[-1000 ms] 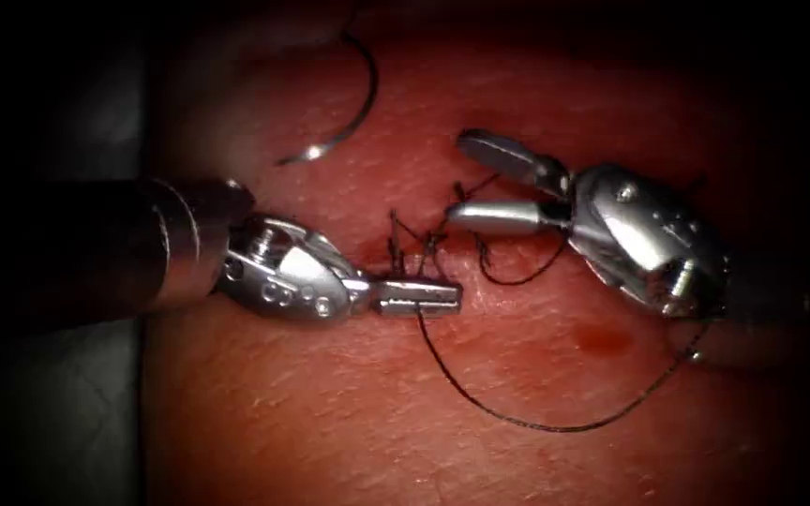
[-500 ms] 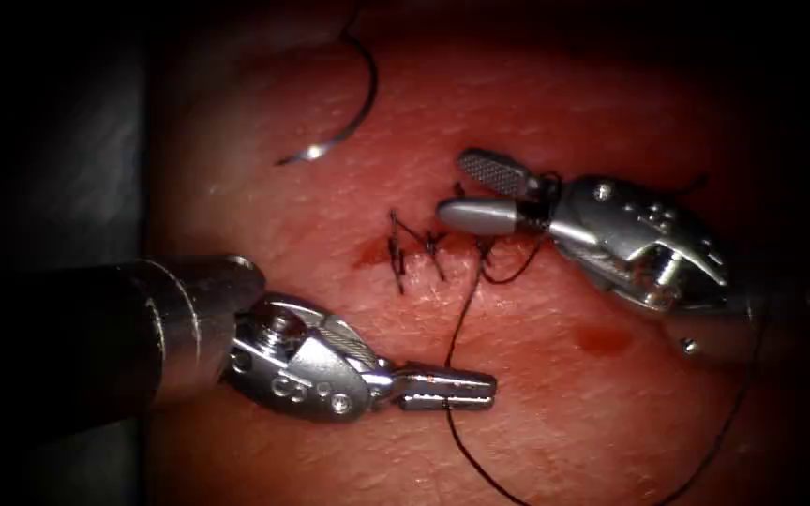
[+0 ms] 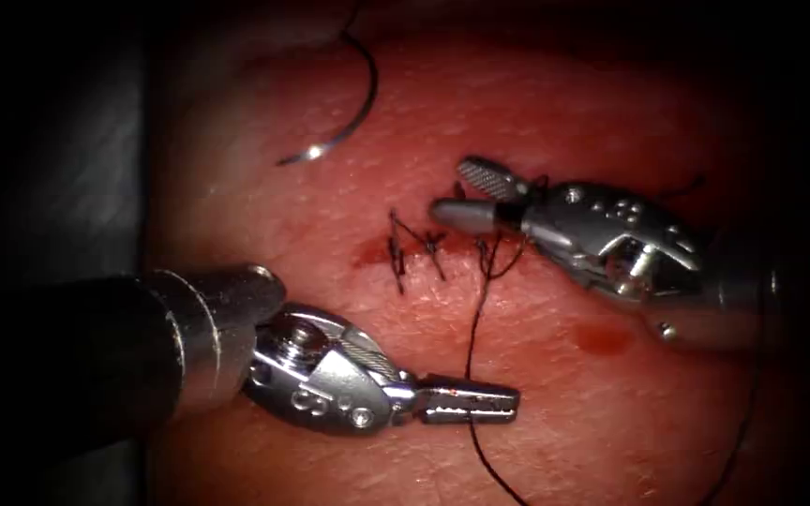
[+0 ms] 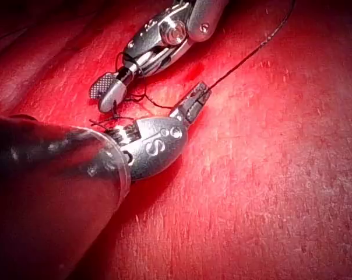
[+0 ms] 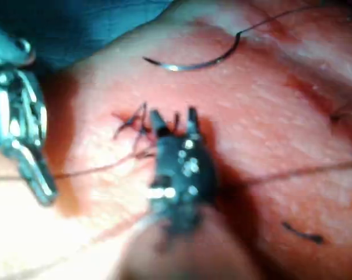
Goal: Wound Closure
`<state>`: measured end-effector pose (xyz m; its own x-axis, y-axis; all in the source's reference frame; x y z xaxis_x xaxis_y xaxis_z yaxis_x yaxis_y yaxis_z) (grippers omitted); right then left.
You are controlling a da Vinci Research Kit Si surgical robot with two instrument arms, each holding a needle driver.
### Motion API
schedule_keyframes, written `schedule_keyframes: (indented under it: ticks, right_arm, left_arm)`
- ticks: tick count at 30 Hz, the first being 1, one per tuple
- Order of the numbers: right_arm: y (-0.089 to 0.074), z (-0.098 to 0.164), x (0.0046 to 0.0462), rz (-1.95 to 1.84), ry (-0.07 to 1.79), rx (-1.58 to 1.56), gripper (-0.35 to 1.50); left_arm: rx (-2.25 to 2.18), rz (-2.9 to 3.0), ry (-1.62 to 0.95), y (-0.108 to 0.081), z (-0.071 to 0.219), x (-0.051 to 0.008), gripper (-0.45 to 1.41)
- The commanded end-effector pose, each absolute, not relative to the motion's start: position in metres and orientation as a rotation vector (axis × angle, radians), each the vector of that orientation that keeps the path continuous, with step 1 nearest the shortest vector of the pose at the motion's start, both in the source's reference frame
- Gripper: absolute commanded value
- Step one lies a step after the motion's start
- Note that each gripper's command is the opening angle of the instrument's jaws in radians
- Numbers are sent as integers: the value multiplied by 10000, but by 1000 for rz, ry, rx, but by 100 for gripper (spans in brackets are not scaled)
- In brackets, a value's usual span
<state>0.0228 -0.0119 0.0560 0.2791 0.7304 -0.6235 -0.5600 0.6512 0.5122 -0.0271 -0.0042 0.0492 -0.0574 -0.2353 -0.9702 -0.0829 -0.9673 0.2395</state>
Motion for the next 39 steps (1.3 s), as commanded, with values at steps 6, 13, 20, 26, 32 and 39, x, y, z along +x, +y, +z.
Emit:
schedule_keyframes:
  ticks: [6, 13, 20, 26, 32, 39]
  right_arm:
    - [-129, 566, 237, 874, 940, 207, -35]
    - [-128, 542, 227, 876, 963, 81, -35]
    - [-134, 538, 219, 864, 998, 56, -35]
    - [-138, 539, 213, 865, 1019, 50, -35]
    - [-142, 536, 212, 836, 1059, 36, -35]
    - [-155, 540, 212, 799, 1089, 46, -35]
  left_arm:
    - [2082, -2182, -350, -45, 498, -275, -45]
    - [2073, -2206, -353, -38, 496, -262, -45]
    - [2076, -2265, -338, 4, 486, -238, -45]
    - [2035, -2315, -371, 58, 488, -220, -45]
    - [1978, -2430, -394, 163, 526, -185, -45]
    - [1882, -2538, -414, 227, 576, -169, -45]
